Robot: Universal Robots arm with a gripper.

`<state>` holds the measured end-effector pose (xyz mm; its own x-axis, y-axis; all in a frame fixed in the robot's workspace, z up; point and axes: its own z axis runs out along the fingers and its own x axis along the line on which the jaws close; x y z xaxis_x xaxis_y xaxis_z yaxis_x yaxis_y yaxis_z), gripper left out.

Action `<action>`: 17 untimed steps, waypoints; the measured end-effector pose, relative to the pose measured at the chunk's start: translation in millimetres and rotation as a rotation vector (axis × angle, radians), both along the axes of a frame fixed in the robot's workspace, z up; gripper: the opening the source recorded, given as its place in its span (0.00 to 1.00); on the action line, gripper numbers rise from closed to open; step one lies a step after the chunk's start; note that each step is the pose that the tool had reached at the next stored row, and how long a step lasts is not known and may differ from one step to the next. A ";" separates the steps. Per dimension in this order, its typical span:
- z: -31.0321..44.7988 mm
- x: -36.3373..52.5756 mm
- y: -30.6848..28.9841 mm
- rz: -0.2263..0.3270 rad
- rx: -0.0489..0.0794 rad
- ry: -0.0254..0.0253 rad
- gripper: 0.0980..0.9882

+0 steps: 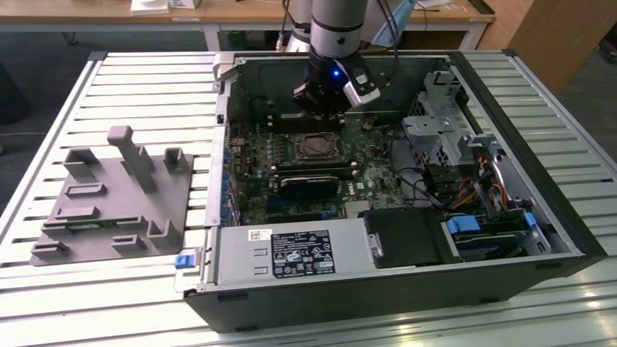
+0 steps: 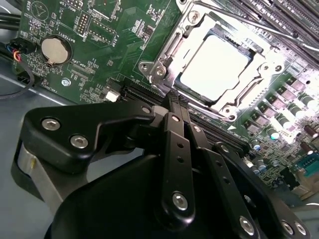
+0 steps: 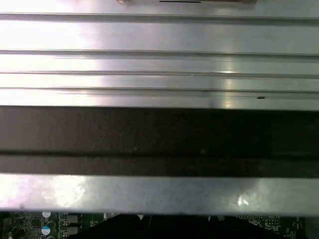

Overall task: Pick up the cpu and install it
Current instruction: 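Install the first cpu locking lever, then install the second cpu locking lever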

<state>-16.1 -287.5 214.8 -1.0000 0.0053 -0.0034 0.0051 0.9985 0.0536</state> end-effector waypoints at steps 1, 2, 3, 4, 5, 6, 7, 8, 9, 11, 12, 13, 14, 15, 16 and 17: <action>0.0 0.3 -0.1 0.000 0.000 0.0001 0.01; 0.0 0.5 -0.1 0.000 0.000 0.0001 0.01; 0.0 0.8 -0.1 0.000 0.000 0.0001 0.01; 0.0 1.1 -0.2 0.000 0.000 0.0000 0.01; -0.1 1.1 -0.2 0.000 0.000 0.0000 0.01; -0.1 1.2 -0.2 0.000 0.000 0.0000 0.01; -0.1 1.3 -0.3 0.000 0.000 0.0000 0.01; -0.1 1.3 -0.5 0.000 0.000 0.0000 0.01; 0.0 1.4 -0.8 0.000 0.000 0.0000 0.01; -0.1 1.4 -1.5 0.000 0.000 0.0000 0.01; -0.1 1.5 -1.8 0.000 0.000 0.0000 0.01; -0.1 1.5 -2.4 0.000 0.000 0.0000 0.01; -0.1 1.5 -3.2 0.000 0.000 0.0000 0.01; 0.0 1.5 -3.8 0.000 0.000 0.0000 0.01; -0.1 1.5 -4.4 0.000 0.000 0.0001 0.01; 0.0 1.5 -5.0 0.000 0.000 0.0001 0.01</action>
<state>-14.6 -292.4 214.7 -1.0000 0.0053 -0.0033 0.0051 0.9986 0.0535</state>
